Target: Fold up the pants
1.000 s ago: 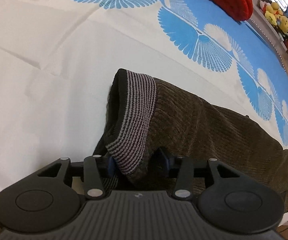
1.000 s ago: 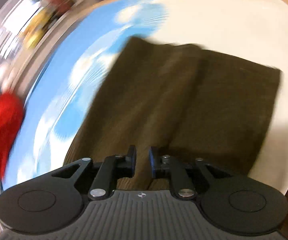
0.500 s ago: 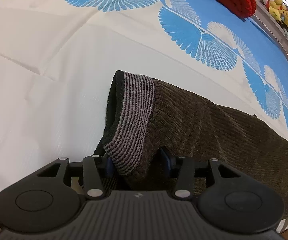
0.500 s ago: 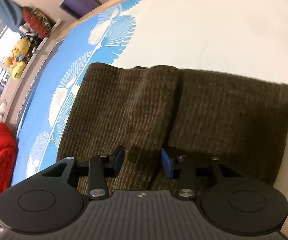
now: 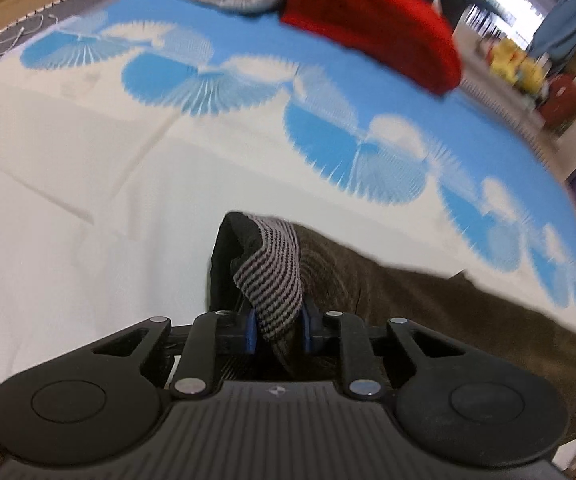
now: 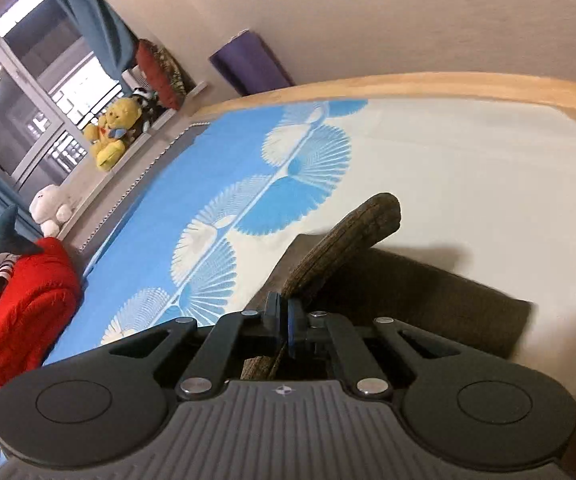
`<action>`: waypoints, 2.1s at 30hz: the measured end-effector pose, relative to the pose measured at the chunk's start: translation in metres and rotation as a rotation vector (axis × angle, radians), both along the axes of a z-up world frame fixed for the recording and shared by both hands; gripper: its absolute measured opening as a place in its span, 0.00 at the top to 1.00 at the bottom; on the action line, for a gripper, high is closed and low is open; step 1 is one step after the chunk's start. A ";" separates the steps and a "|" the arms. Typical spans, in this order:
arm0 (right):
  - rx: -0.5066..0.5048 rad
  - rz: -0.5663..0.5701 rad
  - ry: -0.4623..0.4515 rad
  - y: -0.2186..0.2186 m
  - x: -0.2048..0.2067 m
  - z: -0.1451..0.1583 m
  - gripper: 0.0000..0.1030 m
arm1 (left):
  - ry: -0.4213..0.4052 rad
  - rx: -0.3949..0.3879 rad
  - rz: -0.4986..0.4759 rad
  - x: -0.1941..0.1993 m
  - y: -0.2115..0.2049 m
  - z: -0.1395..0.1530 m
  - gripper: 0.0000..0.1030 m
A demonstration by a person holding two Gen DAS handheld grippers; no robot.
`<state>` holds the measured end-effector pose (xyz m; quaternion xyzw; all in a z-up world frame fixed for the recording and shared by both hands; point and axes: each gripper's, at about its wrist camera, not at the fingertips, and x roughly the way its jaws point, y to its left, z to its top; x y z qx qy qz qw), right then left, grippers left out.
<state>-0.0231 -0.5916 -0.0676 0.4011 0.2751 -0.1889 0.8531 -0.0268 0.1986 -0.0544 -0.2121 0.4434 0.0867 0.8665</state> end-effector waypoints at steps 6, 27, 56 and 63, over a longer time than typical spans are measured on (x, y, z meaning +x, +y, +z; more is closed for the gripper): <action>0.158 -0.036 0.346 -0.033 -0.015 -0.067 0.97 | 0.191 -0.069 -0.007 0.008 0.013 -0.030 0.77; 0.046 -0.243 0.305 -0.052 -0.026 -0.056 0.99 | 0.254 0.035 -0.088 0.008 -0.004 -0.042 0.75; 0.062 -0.218 0.378 -0.056 -0.010 -0.095 0.81 | 0.192 0.315 -0.295 0.037 -0.063 -0.047 0.89; 0.094 -0.171 0.389 -0.053 -0.009 -0.101 0.70 | 0.128 0.244 -0.339 0.032 -0.080 -0.035 0.87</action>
